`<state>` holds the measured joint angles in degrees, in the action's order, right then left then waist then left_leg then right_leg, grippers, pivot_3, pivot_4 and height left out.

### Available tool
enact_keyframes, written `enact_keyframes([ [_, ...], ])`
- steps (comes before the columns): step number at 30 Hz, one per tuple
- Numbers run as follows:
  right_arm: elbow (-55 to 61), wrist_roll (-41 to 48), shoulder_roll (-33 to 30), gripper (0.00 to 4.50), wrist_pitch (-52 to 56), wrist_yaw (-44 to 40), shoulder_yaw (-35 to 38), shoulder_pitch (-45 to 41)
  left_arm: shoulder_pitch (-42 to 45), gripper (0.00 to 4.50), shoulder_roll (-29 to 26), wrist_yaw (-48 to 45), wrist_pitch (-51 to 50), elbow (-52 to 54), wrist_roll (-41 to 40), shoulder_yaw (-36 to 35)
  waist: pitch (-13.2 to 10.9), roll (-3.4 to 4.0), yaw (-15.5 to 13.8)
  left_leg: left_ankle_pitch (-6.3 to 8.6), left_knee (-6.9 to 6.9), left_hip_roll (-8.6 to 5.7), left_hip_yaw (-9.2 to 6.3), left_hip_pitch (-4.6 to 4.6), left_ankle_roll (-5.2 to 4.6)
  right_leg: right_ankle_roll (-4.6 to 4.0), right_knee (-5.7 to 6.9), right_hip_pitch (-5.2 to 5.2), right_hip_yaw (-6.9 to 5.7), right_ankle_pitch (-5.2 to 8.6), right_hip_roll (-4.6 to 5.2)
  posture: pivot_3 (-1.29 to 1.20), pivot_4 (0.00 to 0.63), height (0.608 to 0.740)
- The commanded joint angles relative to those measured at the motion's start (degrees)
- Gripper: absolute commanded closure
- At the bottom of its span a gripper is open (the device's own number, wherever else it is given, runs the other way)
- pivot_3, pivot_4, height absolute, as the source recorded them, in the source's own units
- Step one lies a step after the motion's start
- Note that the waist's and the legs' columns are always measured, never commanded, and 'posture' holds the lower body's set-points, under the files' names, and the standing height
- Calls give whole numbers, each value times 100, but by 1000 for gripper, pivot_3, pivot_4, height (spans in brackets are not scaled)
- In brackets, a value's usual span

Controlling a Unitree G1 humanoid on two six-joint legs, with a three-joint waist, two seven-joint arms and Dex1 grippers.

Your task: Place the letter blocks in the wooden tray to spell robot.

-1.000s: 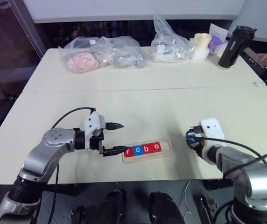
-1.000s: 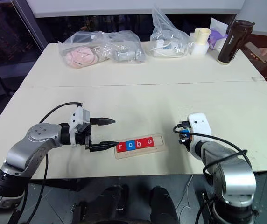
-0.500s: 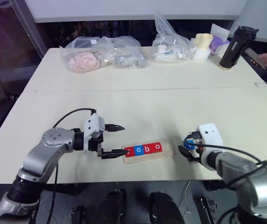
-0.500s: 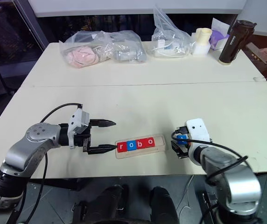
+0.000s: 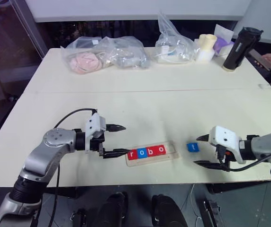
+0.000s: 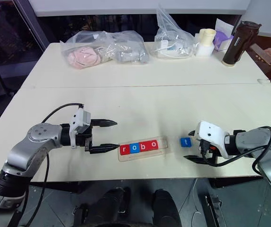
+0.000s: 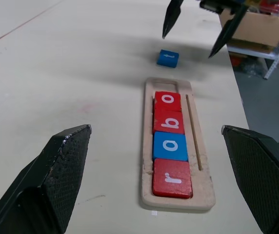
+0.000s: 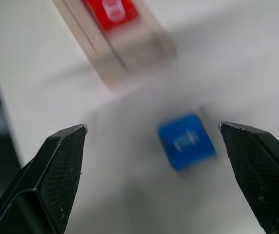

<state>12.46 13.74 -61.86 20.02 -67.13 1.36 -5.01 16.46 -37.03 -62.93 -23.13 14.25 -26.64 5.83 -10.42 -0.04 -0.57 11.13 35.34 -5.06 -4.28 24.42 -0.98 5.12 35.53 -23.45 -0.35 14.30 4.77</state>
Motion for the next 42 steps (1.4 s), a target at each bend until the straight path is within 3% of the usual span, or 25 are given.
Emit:
enact_keyframes([
  [1, -621, -155, 103, 43, -562, -252, -193, -463, -41, 0, -13, 41, 141, 105, 35, -87, 0, 0, 0, 0, -1, 1, 0, 0, 0, -1, 1, -1, 0, 0, 0, 0, 150, 738],
  [11, -1539, -447, 438, 43, -942, -573, -717, -1065, -111, 0, -95, 47, 173, 158, 80, -116, 0, 1, -18, 4, -4, -1, -1, 2, 6, -1, -2, -4, 2, 0, 2, 0, 150, 738],
  [14, -1638, -509, 468, 826, -996, -588, -738, -1103, -111, 0, -110, 58, 172, 167, 75, -117, 1, 3, -17, 3, -4, -1, -1, 1, 6, -1, -1, -4, 2, 0, 1, 0, 150, 738],
  [19, -1602, -523, 449, 3304, -1016, -589, -684, -1225, -80, 0, -97, 73, 170, 154, 83, -95, 1, 3, -16, 3, -3, -1, -1, 1, 6, -1, 1, -4, 2, -1, 1, 0, 150, 738],
  [30, -108, -351, 640, 3373, -339, -723, -1044, -1542, -35, 0, -68, 80, 189, 129, 98, -75, 1, 4, -21, 3, -4, -1, -1, 1, 7, -1, 6, -8, 4, -1, 0, 0, 150, 738],
  [42, -211, -697, 995, 3373, -450, -702, -1593, -1902, -125, 0, -98, 163, 168, 236, 87, -121, 1, 4, -16, 3, -2, -2, -1, 2, 7, -1, 7, -10, 4, -1, 1, 0, 150, 738],
])
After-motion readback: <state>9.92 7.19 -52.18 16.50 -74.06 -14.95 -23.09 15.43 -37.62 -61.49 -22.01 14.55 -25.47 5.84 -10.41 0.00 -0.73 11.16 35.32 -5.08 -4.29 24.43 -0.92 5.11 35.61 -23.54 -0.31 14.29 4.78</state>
